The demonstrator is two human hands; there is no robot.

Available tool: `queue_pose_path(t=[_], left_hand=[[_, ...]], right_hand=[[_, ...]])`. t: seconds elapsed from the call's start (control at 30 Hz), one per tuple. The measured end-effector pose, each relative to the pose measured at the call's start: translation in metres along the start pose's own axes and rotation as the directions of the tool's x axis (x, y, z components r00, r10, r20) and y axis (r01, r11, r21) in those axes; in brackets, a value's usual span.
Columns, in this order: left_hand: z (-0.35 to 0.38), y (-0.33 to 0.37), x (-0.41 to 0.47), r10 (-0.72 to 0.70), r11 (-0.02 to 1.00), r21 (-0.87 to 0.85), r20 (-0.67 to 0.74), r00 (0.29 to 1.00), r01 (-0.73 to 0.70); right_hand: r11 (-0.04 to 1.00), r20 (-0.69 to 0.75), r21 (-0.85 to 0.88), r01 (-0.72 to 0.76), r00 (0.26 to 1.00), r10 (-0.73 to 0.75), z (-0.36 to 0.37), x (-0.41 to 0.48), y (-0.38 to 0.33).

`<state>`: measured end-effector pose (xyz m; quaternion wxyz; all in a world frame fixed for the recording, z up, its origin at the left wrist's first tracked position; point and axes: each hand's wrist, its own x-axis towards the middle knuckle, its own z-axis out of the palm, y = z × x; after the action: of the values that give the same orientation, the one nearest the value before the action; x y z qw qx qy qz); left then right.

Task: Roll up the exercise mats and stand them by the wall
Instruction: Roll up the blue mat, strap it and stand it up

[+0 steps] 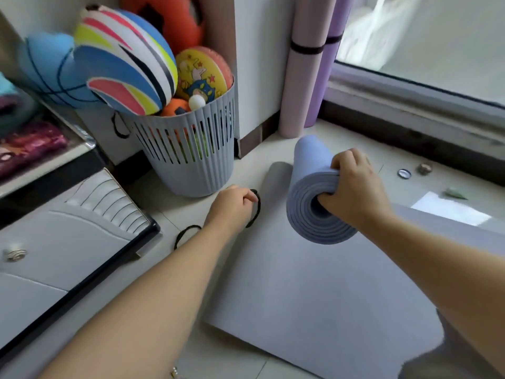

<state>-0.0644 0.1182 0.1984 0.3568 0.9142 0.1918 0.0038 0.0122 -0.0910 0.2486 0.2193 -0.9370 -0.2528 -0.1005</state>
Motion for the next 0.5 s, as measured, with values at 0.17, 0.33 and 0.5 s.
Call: queue_pose_path(t=[0.17, 0.33, 0.5], left_hand=[[-0.041, 0.125, -0.076, 0.169, 0.919, -0.383, 0.182, 0.969, -0.089], [-0.101, 0.199, -0.159, 0.227, 0.886, -0.456, 0.269, 0.936, -0.083], [-0.147, 0.252, -0.219, 0.252, 0.960, -0.196, 0.291, 0.923, -0.200]], right_hand=[[0.996, -0.142, 0.023, -0.086, 0.986, 0.088, -0.112, -0.030, -0.033], [0.974, -0.250, 0.069, -0.217, 0.941, 0.227, -0.213, -0.076, -0.070], [0.957, -0.185, 0.003, -0.290, 0.940, 0.286, -0.284, -0.118, -0.101]])
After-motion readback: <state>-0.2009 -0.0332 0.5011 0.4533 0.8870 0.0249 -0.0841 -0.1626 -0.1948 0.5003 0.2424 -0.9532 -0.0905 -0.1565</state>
